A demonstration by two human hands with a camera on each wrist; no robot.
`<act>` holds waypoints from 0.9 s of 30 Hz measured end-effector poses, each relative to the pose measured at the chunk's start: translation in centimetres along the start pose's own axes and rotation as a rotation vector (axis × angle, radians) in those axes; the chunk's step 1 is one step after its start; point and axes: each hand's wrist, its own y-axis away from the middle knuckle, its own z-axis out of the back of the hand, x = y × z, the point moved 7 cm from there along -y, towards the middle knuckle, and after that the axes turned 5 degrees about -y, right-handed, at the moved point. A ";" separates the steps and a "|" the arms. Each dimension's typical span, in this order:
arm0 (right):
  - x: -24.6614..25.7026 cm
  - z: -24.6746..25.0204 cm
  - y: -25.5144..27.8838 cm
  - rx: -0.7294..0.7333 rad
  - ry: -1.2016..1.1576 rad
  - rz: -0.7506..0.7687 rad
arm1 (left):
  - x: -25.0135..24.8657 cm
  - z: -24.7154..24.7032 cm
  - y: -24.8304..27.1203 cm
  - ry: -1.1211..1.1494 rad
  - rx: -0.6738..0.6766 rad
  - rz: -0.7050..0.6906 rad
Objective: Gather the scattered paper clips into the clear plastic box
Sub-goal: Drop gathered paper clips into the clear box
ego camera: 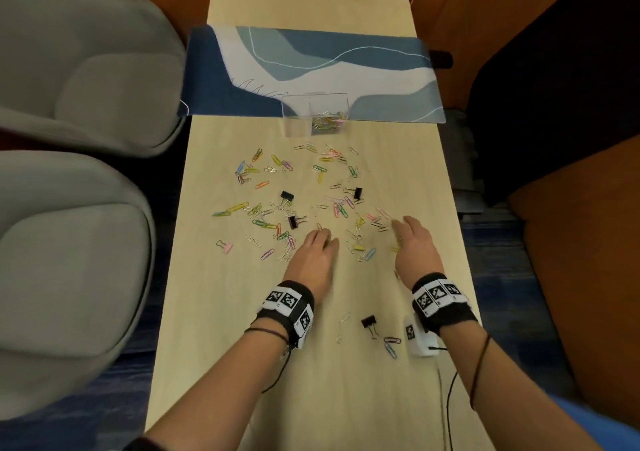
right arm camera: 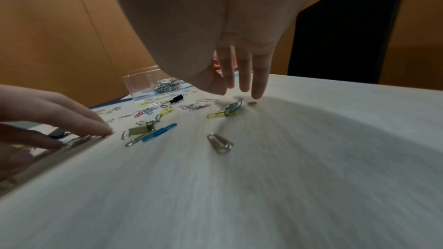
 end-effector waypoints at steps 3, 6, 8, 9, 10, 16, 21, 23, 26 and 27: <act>1.9 -1.0 -1.1 0.114 0.116 0.156 | -0.3 -0.5 2.0 0.026 0.004 0.005; 2.6 -1.7 -1.0 0.170 0.220 0.243 | -0.4 -1.2 3.9 0.031 0.010 -0.017; 2.7 -2.0 0.1 0.189 0.208 0.251 | -0.4 -1.8 4.8 0.023 0.011 -0.033; 2.6 -2.2 0.9 0.195 0.210 0.259 | -0.3 -2.2 5.2 0.023 0.016 -0.036; 2.3 -2.4 1.8 0.204 0.213 0.263 | -0.3 -2.5 5.5 0.026 0.016 -0.037; 1.0 -1.7 5.5 0.227 0.107 0.275 | -0.1 -2.2 6.5 0.155 0.005 -0.065; -0.2 -0.5 4.7 0.152 0.125 0.169 | 0.6 -0.3 7.3 0.175 -0.116 -0.103; -0.2 -1.5 5.5 0.237 0.185 0.166 | 0.9 -0.6 8.0 0.131 -0.085 -0.052; 0.1 -2.0 7.5 0.245 0.269 0.207 | 0.3 -2.2 9.6 0.029 0.076 -0.046; 0.0 -2.1 8.3 0.242 0.275 0.201 | -0.1 -2.8 10.0 -0.010 0.118 -0.077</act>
